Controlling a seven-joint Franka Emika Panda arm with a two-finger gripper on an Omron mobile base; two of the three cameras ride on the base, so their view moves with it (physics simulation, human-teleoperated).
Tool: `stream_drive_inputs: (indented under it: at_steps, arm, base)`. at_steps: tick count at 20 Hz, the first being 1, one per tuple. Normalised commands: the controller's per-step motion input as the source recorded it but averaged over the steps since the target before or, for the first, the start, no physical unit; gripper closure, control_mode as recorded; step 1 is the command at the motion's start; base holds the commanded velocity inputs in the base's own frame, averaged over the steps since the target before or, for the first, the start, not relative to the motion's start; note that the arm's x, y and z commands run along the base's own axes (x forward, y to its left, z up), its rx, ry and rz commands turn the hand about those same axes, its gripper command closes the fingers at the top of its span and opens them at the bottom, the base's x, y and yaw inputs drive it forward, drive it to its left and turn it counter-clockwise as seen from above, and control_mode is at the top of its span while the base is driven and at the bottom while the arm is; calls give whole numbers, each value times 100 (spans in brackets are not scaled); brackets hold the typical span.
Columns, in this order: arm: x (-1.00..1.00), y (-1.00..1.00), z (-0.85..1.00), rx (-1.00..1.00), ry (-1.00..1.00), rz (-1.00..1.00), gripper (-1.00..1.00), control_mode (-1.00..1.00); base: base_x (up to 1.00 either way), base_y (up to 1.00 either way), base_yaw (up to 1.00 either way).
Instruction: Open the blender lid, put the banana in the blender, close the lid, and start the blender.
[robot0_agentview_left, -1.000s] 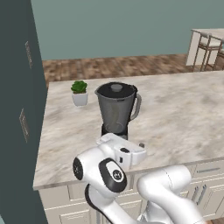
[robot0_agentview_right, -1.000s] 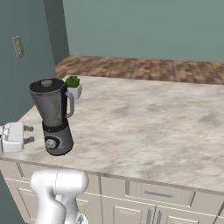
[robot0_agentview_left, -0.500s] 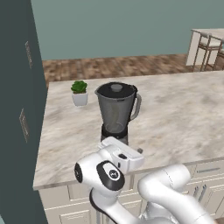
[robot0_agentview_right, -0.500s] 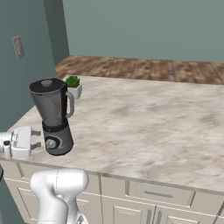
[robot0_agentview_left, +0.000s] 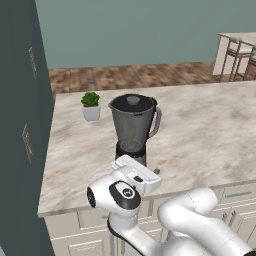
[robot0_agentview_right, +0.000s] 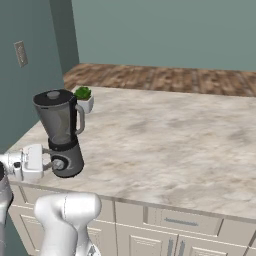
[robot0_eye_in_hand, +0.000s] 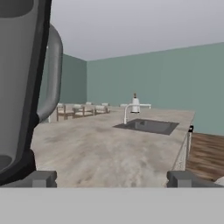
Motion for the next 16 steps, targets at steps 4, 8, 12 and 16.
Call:
stream_drive_inputs:
  at_steps: [4, 8, 12, 16]
  arm:
    - [26, 0, -17, 0, -9, 0, -100, -100]
    - [22, 0, -17, 0, -10, 3, -100, -100]
    - [13, 1, -23, 0, -7, 6, -100, -100]
    - [14, 6, -19, 0, -7, 7, -100, -100]
  base:
    - [0, 0, 0]
    - [0, 0, 0]
    - [0, 0, 0]
    - [0, 0, 0]
